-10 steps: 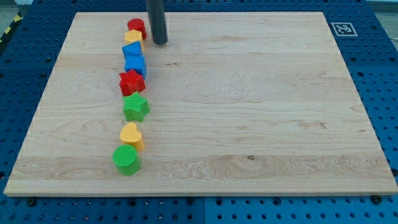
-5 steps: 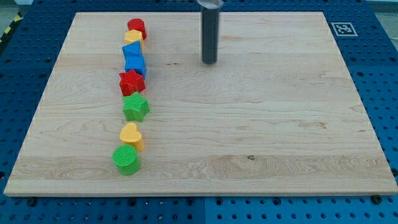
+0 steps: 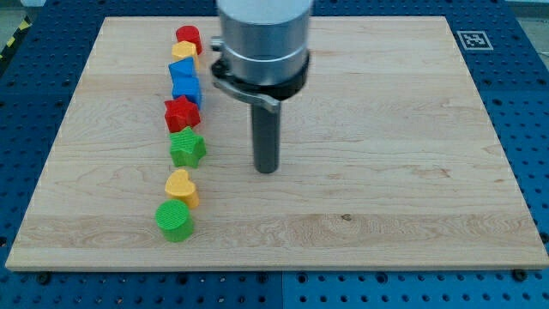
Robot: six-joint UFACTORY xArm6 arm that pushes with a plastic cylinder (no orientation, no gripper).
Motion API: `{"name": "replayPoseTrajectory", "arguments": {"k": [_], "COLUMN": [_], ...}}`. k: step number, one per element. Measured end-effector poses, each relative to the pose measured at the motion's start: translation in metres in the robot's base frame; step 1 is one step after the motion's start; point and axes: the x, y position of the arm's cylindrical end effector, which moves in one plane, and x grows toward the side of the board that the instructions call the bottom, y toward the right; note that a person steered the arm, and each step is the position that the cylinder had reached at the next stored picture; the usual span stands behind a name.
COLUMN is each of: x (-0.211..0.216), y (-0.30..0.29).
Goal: Push the green star to left a bit
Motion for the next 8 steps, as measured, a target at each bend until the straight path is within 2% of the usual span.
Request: {"name": "replayPoseTrajectory", "arguments": {"k": [1,5,8], "x": [0.000,-0.011,-0.015], "y": [-0.023,-0.028,-0.054]}}
